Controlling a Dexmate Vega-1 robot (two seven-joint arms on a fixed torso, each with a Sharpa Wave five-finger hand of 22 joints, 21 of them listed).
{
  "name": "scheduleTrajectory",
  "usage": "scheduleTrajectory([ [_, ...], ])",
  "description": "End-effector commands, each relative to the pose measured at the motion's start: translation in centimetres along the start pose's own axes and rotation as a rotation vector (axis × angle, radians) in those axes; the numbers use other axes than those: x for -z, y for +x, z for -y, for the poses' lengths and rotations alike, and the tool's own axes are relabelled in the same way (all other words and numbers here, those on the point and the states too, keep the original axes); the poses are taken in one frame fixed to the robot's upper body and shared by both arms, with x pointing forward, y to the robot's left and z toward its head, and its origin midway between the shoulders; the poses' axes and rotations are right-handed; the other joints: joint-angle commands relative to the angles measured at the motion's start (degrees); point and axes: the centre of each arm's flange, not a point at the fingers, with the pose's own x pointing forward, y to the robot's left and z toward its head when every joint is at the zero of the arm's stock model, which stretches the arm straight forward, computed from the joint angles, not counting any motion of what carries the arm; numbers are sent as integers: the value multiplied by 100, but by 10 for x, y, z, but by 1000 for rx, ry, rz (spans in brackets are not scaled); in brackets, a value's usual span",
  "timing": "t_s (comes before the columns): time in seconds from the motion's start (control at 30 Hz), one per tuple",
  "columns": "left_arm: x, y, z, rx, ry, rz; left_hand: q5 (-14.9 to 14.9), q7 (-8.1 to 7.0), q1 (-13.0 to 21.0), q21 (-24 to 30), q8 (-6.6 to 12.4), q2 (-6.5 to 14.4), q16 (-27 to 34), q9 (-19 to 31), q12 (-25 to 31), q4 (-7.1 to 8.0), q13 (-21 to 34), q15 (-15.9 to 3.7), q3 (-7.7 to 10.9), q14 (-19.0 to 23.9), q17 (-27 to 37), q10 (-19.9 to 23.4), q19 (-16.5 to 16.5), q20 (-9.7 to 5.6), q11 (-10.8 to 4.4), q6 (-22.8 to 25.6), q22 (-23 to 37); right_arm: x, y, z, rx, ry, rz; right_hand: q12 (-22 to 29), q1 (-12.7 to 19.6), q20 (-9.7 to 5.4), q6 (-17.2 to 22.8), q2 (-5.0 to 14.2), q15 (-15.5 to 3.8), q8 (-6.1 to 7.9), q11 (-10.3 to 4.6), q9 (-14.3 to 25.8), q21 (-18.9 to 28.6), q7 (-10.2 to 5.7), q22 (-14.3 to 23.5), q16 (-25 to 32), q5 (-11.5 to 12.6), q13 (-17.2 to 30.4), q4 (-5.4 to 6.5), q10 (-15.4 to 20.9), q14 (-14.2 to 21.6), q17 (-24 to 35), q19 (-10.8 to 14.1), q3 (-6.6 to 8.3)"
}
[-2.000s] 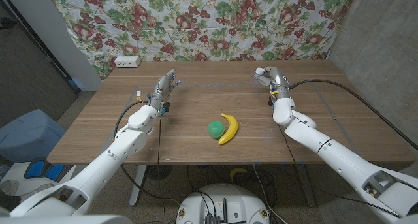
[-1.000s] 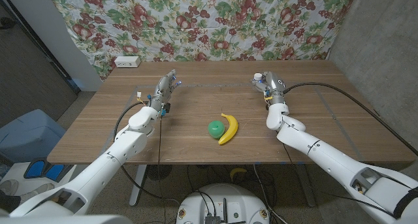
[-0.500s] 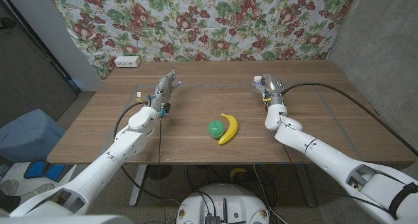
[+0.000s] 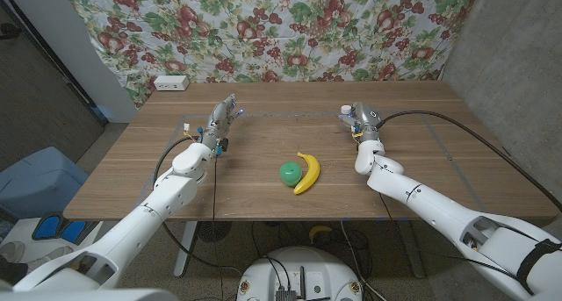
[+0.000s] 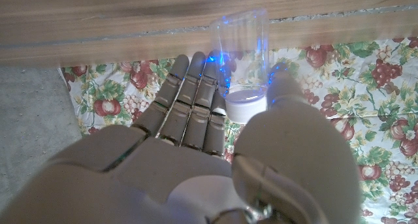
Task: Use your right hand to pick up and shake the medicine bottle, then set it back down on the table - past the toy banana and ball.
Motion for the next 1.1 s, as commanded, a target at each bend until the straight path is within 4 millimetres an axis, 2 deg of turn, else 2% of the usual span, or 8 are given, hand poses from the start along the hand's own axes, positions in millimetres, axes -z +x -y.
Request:
scheduleTrajectory([
  [0.03,-1,0,1,0,2,1,32,-18,66,-7,-1,399,-16,21,-11,-3,17,-10,4,-4,7,1,36,41,-10,26,30,4,5,-6,-47,-27,-21,-53,767,-17,505,727,-762,12,-606,21,29,-552,17,-45,54,-10,6,574,-29,9,-26,-8],
  [0.23,-2,-2,2,-2,4,3,31,-16,68,-14,0,397,-17,21,-11,-9,17,-12,3,-3,5,2,39,39,-12,29,30,6,6,-6,-63,-24,-22,-271,650,21,269,660,-712,-98,-443,10,43,-548,13,-110,88,-99,34,231,-152,8,-94,-57],
  [0.5,-3,-1,4,1,7,3,25,-16,70,-27,2,365,-21,21,-13,-35,17,-21,-14,-3,-1,-5,41,33,-16,36,30,7,7,-6,-80,-37,-23,-609,209,159,-162,394,-627,-315,-358,-25,73,-484,2,-124,62,-265,141,-181,-378,82,-146,-321],
  [0.67,-4,0,4,4,6,6,25,-16,73,-32,3,374,-21,21,-11,-41,16,-18,-13,-1,-2,0,46,31,-16,39,30,8,7,-4,-95,-44,-25,-897,-67,244,-632,255,-609,-571,-269,-67,67,-507,-5,-143,32,-369,178,-624,-586,115,-217,-489],
  [0.77,-4,0,5,4,7,6,26,-13,75,-36,2,386,-20,21,-10,-40,16,-20,-11,-1,-1,2,47,36,-12,40,31,9,7,-4,-102,-43,-28,-1043,-239,323,-1115,153,-498,-831,-222,-95,50,-482,-7,-143,47,-384,186,-918,-707,113,-280,-614],
  [0.83,-4,0,5,4,6,6,26,-15,76,-38,3,388,-21,21,-9,-41,16,-16,-11,-3,-1,4,48,39,-13,41,31,9,7,-3,-108,-47,-29,-1119,-341,361,-1288,86,-426,-936,-241,-103,34,-474,-8,-161,58,-396,199,-1085,-787,103,-321,-684],
  [0.87,-4,0,5,4,6,6,26,-11,76,-39,2,391,-20,21,-9,-41,16,-18,-10,-2,-1,4,48,39,-10,41,31,9,8,-3,-110,-47,-29,-1157,-402,373,-1490,58,-404,-1043,-217,-111,22,-489,-9,-164,74,-404,205,-1162,-832,100,-346,-724],
  [1.1,-4,0,5,0,6,6,27,-10,80,-47,3,405,-20,21,-7,-41,16,-16,-8,-2,0,10,55,41,-19,44,31,9,9,-3,-132,-62,-37,-1307,-573,473,-1706,-58,-307,-1203,-178,-118,-38,-435,-14,-223,132,-437,218,-1493,-1038,73,-462,-848],
])
